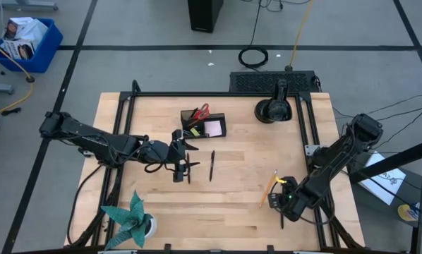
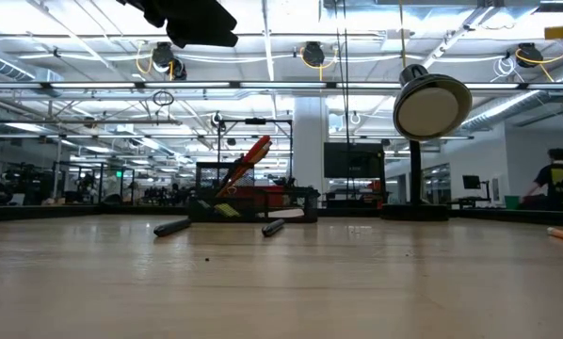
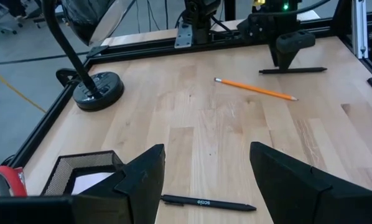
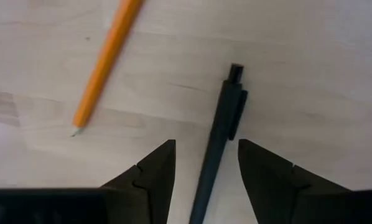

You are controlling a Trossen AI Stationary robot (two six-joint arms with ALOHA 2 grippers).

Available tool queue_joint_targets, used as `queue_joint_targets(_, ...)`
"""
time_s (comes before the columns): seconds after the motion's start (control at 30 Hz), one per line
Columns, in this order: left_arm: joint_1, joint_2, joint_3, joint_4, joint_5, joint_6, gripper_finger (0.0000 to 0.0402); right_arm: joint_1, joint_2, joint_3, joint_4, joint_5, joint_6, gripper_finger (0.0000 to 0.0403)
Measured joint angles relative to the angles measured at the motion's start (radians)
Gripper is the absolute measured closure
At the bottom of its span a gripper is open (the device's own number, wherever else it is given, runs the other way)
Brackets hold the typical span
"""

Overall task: Pick and place office supplies into organizer
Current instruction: Put the black pen into the black desk organizer

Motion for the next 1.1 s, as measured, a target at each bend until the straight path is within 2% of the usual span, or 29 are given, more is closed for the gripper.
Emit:
queue_joint_targets(0.27,0.0,0.0,0.0,0.0,0.001,0.003,0.0163,-0.002,0.074,0.005,0.017,-0.1,-0.02,0.0239)
queue_joint_targets(0.6,0.0,0.0,0.0,-0.003,0.003,0.001,0.0163,-0.003,0.084,0.003,0.019,-0.099,-0.033,0.0244)
queue_joint_targets(1.1,0.0,0.0,0.0,-0.006,0.025,0.0,0.0162,-0.009,0.11,0.002,-0.017,-0.108,-0.07,0.0384)
